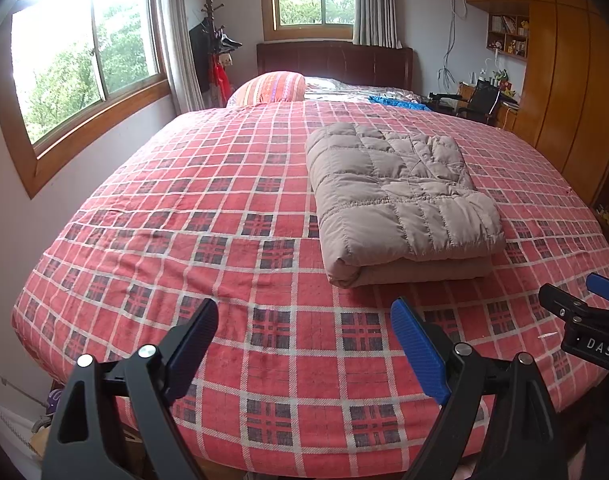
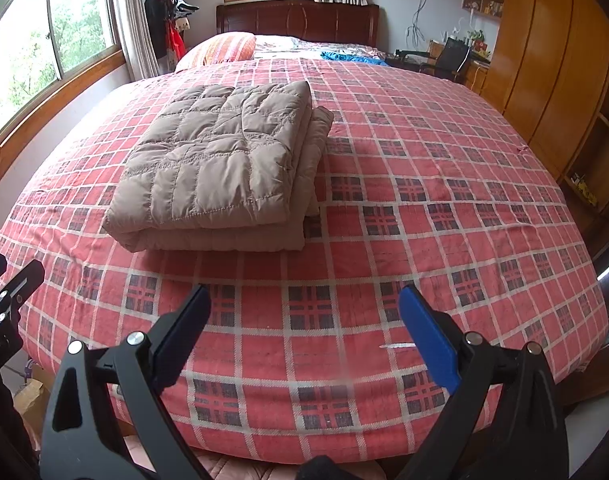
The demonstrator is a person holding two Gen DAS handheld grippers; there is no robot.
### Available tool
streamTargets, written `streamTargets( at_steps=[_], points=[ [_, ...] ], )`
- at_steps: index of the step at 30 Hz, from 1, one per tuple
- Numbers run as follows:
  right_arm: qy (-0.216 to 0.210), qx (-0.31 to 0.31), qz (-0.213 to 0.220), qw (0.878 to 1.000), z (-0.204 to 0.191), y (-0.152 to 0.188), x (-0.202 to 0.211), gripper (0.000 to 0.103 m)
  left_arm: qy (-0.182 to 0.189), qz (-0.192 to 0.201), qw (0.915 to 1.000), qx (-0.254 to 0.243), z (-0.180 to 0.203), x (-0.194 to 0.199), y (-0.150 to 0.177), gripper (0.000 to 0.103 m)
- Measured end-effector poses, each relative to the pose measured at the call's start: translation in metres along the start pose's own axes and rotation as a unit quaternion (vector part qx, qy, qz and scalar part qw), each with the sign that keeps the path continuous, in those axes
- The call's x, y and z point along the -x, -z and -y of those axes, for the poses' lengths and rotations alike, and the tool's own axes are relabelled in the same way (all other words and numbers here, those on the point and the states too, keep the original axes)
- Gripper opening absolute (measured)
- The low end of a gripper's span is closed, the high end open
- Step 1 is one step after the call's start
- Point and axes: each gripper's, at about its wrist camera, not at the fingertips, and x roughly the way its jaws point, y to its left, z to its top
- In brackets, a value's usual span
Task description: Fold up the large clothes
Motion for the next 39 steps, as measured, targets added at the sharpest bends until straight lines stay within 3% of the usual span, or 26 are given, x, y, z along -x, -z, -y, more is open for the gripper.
streamTargets(
  at_steps=[39],
  points=[
    [-0.001, 0.003, -0.005, 1.000, 0.0000, -0.0019, -0.0033, 0.095, 0.000, 0.000, 1.0000, -0.002, -0.0011, -0.0014, -0.0002, 0.088]
  ],
)
